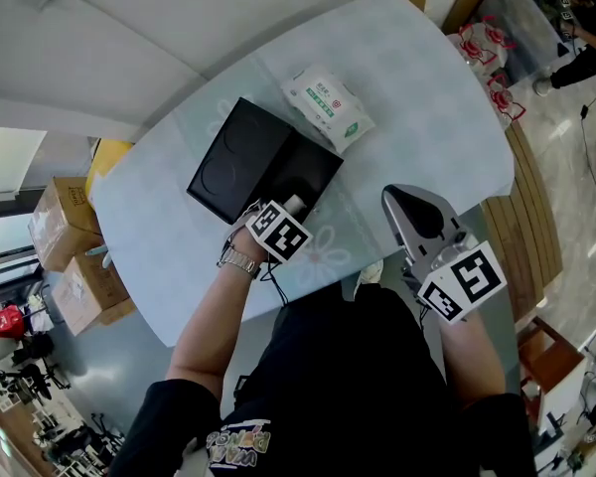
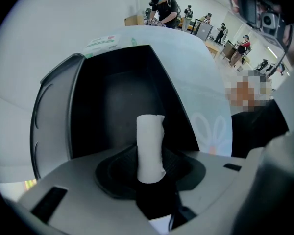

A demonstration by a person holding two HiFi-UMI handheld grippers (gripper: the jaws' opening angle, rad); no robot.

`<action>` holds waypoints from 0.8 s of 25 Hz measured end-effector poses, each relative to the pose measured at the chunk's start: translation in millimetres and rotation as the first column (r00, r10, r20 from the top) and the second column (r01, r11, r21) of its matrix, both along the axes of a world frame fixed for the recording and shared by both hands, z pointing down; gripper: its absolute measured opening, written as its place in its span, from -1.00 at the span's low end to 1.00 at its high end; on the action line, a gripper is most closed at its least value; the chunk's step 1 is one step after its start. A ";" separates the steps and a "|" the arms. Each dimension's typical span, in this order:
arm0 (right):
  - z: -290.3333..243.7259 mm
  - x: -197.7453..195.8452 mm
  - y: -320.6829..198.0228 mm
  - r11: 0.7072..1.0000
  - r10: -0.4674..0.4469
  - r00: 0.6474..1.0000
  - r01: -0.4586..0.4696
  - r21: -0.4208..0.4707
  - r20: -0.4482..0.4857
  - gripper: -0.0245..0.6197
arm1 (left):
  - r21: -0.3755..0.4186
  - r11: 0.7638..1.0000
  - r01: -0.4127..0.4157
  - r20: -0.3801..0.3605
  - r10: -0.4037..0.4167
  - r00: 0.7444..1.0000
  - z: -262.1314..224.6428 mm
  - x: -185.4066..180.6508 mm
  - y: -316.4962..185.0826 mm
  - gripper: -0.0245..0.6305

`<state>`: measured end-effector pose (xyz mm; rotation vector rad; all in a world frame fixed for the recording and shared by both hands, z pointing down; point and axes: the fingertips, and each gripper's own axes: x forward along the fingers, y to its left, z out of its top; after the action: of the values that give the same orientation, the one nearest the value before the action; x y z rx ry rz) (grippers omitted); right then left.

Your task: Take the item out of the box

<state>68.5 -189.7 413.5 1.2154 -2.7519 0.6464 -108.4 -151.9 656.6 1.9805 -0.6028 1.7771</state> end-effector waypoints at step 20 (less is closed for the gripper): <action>-21.4 21.9 28.9 0.998 -0.044 0.999 0.045 0.050 -0.008 -0.90 | 0.222 0.961 0.165 -0.081 -0.150 0.985 -39.6 2.2 -6.6 -0.49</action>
<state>90.4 -160.8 392.2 1.1596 -2.7976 0.5712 -106.2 -158.5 617.0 2.0625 -0.9530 1.6039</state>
